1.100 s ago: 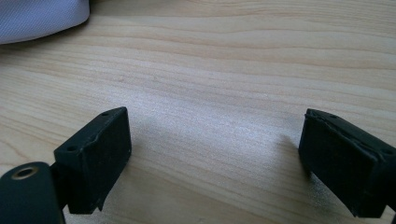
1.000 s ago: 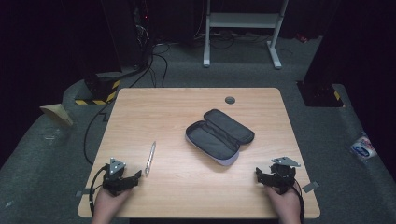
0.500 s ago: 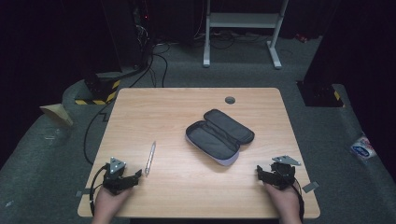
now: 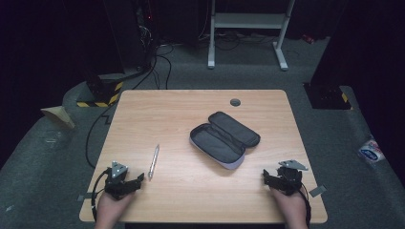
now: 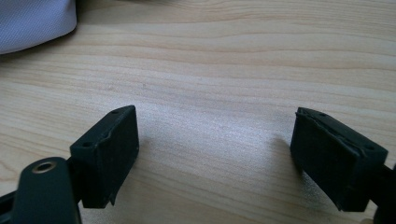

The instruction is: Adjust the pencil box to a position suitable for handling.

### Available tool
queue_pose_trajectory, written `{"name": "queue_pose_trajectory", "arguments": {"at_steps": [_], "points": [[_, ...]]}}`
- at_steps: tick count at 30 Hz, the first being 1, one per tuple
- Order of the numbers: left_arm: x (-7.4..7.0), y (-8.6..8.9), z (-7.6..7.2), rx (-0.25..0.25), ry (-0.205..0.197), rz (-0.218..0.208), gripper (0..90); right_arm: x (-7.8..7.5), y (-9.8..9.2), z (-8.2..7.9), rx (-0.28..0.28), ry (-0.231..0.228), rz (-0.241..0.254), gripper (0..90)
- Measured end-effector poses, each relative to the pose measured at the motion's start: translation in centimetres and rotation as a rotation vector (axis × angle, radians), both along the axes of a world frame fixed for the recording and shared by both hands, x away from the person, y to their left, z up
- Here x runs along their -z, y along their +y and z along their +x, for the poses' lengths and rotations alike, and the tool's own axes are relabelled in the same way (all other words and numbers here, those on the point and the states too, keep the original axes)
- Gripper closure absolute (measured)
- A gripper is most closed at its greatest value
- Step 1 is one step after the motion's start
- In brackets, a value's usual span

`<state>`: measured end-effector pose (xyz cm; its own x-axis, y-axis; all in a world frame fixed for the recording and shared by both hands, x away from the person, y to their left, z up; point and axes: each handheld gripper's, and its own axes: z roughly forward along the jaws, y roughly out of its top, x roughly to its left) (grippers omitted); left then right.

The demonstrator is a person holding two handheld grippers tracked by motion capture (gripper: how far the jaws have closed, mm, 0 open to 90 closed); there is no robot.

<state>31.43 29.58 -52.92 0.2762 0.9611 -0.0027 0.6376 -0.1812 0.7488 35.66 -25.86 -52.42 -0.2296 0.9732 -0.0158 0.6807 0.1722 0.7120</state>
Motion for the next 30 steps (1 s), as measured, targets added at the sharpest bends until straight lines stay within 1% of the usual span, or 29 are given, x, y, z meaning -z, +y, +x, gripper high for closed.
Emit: {"name": "queue_pose_trajectory", "arguments": {"at_steps": [6, 10, 13, 14, 16, 19, 22, 24, 27, 30], "points": [[0.0, 0.0, 0.0, 0.001, -0.001, 0.0, 26.3, 0.0, 0.1, 0.0, 0.002, 0.002, 0.009, 18.9], [0.0, 0.0, -0.1, -0.005, 0.0, 0.0, 26.5, -0.1, 0.1, -0.1, -0.016, -0.013, -0.004, 22.1], [0.0, 0.0, -0.1, -0.009, 0.0, 0.0, 26.8, -0.1, 0.1, -0.1, -0.019, -0.013, 0.0, 23.3], [0.0, 0.0, -0.1, -0.013, -0.002, -0.002, 27.2, -0.1, 0.1, -0.1, -0.019, -0.016, -0.004, 24.5], [0.0, 0.0, -0.1, -0.013, -0.002, 0.001, 28.2, -0.2, 0.1, -0.1, -0.009, -0.012, -0.001, 30.7], [0.0, 0.0, -0.2, -0.015, -0.001, 0.0, 28.3, -0.3, 0.0, 0.0, -0.022, -0.01, 0.004, 33.4], [0.0, 0.0, -0.2, -0.016, -0.002, 0.002, 28.5, -0.4, 0.5, -0.1, -0.031, -0.015, 0.005, 35.0], [0.0, 0.0, -0.2, -0.015, -0.003, 0.003, 28.6, -0.6, 0.6, -0.3, -0.051, -0.022, 0.002, 36.8], [0.0, 0.0, -0.2, -0.017, -0.003, 0.0, 29.1, -0.9, 1.0, -0.5, -0.079, -0.032, 0.012, 37.4], [0.0, 0.1, -0.2, -0.015, -0.005, 0.002, 29.6, -1.1, 1.5, -0.7, -0.094, -0.045, 0.025, 37.5]]}}
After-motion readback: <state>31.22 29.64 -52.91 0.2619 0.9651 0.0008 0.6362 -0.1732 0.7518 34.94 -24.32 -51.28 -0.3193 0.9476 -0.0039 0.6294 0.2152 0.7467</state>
